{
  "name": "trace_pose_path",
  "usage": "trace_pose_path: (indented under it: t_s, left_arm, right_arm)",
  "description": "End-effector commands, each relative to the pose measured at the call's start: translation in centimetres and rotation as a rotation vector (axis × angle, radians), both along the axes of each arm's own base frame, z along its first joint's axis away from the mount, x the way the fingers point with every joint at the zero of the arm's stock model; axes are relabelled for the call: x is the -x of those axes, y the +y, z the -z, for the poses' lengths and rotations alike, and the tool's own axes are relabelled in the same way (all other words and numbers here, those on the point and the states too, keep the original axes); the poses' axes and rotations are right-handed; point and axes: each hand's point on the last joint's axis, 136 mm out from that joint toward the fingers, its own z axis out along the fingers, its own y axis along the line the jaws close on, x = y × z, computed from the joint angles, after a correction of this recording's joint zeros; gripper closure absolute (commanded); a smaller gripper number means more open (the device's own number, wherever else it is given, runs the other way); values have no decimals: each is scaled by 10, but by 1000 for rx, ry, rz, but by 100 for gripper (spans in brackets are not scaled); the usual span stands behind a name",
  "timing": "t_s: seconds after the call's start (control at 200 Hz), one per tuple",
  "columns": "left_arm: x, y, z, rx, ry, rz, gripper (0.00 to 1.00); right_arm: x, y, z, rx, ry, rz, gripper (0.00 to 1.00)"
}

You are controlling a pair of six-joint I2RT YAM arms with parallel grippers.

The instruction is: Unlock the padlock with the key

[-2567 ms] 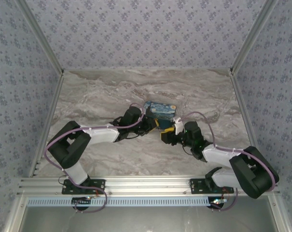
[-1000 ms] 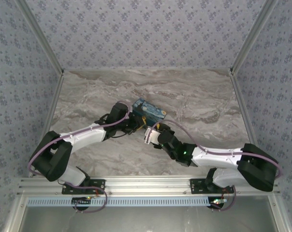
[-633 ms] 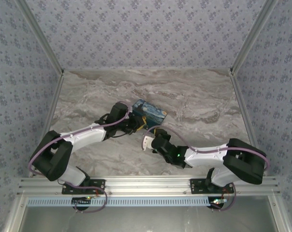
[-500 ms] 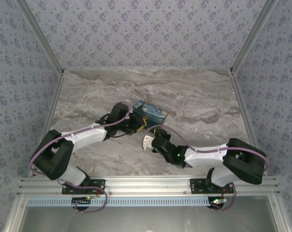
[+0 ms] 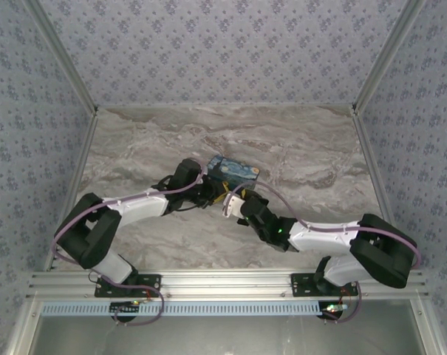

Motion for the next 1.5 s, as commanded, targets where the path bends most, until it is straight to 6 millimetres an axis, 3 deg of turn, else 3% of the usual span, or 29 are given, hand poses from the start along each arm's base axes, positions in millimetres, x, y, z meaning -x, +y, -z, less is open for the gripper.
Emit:
trace_pose_path:
  t_s: [0.0, 0.43, 0.78, 0.964, 1.144, 1.329, 1.499]
  left_arm:
    - [-1, -14, -14, 56, -29, 32, 90]
    - [1, -24, -7, 58, -10, 55, 90]
    - [-3, -16, -7, 28, -37, 42, 88]
    - [-6, -3, -5, -31, -82, 30, 76]
    - [-14, 19, -14, -72, -151, -10, 57]
    - [-27, 56, -26, -175, -208, -55, 33]
    - [-42, 80, -25, -198, -215, -88, 24]
  right_arm:
    - [-8, -12, 3, -15, 2, 56, 62]
    - [-44, -45, 2, -68, -1, 184, 62]
    - [-28, -47, -11, -174, 48, 169, 61]
    - [-20, -48, -18, -292, 178, 174, 56]
    - [-6, -28, -26, -620, 451, 98, 52]
    - [-4, -23, -8, -828, 622, 143, 42]
    - [-9, -15, 9, -907, 728, 179, 33]
